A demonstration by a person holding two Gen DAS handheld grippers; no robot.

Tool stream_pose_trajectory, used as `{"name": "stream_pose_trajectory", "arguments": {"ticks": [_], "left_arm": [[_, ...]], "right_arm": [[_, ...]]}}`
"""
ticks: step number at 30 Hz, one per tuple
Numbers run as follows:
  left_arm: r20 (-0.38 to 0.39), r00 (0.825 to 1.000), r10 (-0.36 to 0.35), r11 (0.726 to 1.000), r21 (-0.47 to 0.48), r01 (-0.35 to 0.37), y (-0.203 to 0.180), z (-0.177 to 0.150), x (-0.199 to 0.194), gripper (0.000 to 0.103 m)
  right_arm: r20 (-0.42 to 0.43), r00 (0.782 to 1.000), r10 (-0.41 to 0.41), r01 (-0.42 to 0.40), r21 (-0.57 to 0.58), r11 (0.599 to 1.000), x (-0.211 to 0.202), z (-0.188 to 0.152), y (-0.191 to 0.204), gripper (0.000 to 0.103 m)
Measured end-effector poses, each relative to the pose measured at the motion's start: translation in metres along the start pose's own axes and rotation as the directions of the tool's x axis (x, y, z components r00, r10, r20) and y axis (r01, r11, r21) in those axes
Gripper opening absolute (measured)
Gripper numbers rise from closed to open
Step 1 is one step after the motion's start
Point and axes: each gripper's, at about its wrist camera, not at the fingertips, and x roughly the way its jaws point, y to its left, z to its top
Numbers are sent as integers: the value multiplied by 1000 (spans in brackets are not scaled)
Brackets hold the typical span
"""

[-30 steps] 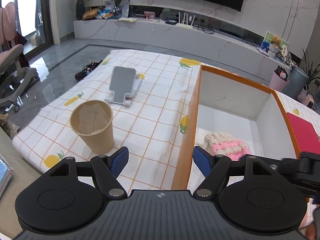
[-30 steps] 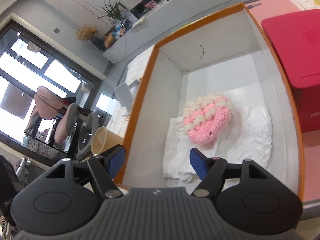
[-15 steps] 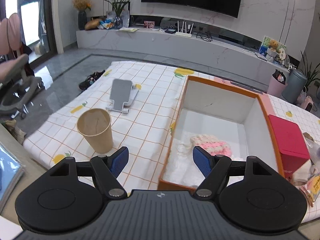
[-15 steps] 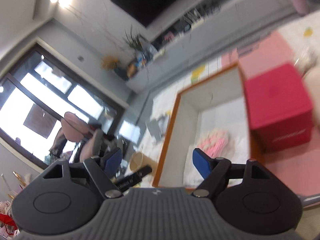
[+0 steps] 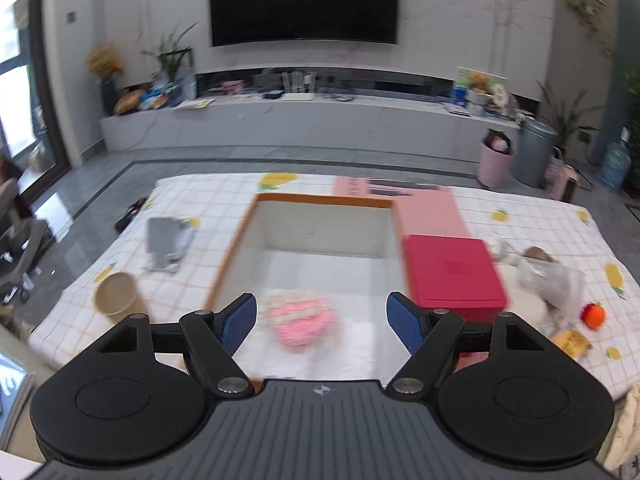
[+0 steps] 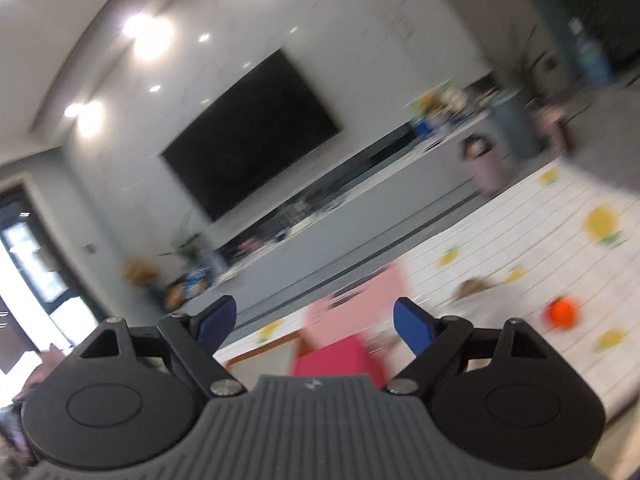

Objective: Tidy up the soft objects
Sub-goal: 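Move both grippers back to the pile of soft items, then grasp the yellow Deeyeo snack packet with the left gripper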

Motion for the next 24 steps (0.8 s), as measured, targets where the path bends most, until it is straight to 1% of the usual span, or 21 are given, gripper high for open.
{"name": "stream_pose_trajectory", "arguments": {"ticks": [3, 5, 7, 10, 12, 14, 16, 17, 19, 20, 22, 24], "left_arm": [[3, 998, -59, 997, 47, 58, -39, -2, 7, 88], [-5, 993, -119, 990, 80, 119, -67, -5, 13, 88], [-8, 986, -164, 979, 125, 163, -96, -11, 22, 88], [18, 982, -190, 953, 244, 180, -140, -25, 34, 88], [42, 975, -216, 927, 324, 191, -168, -36, 44, 88], [56, 954, -295, 893, 370, 255, -191, -50, 52, 88], [32, 927, -373, 846, 421, 326, -211, -62, 64, 88], [22, 916, -401, 824, 445, 350, -219, -69, 70, 88], [-5, 900, -435, 784, 490, 381, -236, -82, 85, 88], [-23, 896, -444, 764, 512, 392, -243, -89, 92, 88], [-61, 889, -453, 728, 550, 409, -256, -101, 108, 88], [-83, 893, -442, 707, 580, 403, -267, -110, 125, 88]], "right_arm": [[34, 993, -114, 116, -82, 990, -3, 1, -12, 85], [52, 981, -187, 193, -143, 971, 0, -3, -20, 85], [60, 966, -252, 259, -186, 948, 6, -7, -31, 85], [36, 949, -312, 313, -195, 929, 21, -10, -56, 85], [26, 942, -334, 333, -185, 925, 27, -15, -75, 85], [13, 928, -372, 369, -172, 913, 32, -19, -92, 85], [-8, 905, -424, 418, -149, 896, 38, -22, -108, 85], [-21, 899, -437, 430, -136, 892, 40, -23, -115, 85], [-40, 903, -428, 422, -110, 900, 43, -24, -126, 86], [-46, 904, -425, 420, -98, 902, 44, -23, -129, 89], [-51, 901, -431, 427, -77, 901, 47, -23, -137, 89], [-62, 893, -446, 442, -65, 895, 50, -23, -142, 89]]}}
